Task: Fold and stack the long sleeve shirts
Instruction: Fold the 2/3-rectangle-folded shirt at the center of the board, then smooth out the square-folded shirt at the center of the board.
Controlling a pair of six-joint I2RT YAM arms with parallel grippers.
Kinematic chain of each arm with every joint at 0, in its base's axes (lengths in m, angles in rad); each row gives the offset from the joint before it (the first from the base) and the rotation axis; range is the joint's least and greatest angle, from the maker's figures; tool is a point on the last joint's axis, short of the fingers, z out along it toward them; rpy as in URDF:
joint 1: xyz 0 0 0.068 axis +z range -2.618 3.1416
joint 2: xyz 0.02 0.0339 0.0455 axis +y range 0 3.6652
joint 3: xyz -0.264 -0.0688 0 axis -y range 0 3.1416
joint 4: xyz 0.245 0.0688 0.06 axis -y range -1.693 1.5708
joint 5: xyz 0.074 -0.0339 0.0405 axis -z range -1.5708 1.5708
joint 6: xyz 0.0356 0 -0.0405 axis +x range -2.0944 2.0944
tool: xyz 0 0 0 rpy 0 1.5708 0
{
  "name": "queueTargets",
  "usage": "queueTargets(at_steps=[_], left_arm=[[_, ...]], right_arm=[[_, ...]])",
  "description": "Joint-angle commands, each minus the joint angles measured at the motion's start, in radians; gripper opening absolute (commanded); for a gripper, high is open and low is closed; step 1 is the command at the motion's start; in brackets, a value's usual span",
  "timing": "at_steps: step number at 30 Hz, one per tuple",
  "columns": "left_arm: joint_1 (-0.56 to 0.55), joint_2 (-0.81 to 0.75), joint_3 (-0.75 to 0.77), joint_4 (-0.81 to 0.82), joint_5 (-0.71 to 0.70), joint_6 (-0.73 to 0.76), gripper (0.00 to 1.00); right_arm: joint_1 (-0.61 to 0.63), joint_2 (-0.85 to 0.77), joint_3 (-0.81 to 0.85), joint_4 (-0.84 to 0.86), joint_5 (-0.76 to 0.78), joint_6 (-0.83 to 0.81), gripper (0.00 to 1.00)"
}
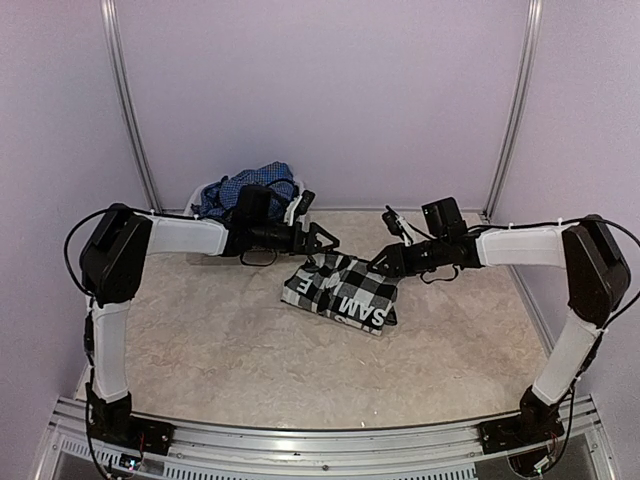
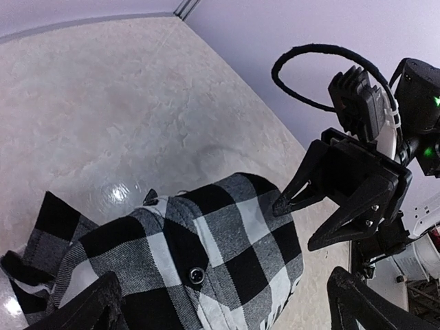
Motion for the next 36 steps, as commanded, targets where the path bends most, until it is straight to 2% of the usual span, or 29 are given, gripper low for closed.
queueTargets(at_steps=[1,8,14,17,23,26,31,36], left_arm=[[-0.012,0.118,0.003,0.053,0.037,-0.062,0.99],[-0.001,0.205,-0.03,0.085,-0.082,-0.071,0.99],[0.002,0.232,-0.083,0.07,-0.2,-0.068,0.99],[0.002,0.199,-0.133,0.106,-0.214,-0.073,0.99],[-0.004,0.08,-0.197,0.146,-0.232,-0.076,0.99],[-0.007,0.0,-0.221,0.144,-0.25,-0.07,0.99],[-0.01,-0.067,-0.189,0.151,-0.21,-0.062,0.99],[-0.01,0.001,-0.085,0.154,-0.124,-0.073,0.99]], right_arm=[[-0.006,0.113,0.026,0.037,-0.052,0.021,0.45],[-0.07,0.288,0.067,0.053,-0.092,0.019,0.43],[-0.103,0.398,0.111,0.012,-0.046,0.012,0.42],[-0.107,0.355,0.085,0.016,-0.018,-0.006,0.42],[-0.106,0.166,0.061,-0.005,0.017,-0.059,0.43],[-0.105,0.099,0.082,-0.037,-0.017,-0.078,0.44],[-0.044,0.078,0.105,-0.043,-0.093,-0.083,0.44],[0.004,0.127,0.087,0.0,-0.13,-0.063,0.44]])
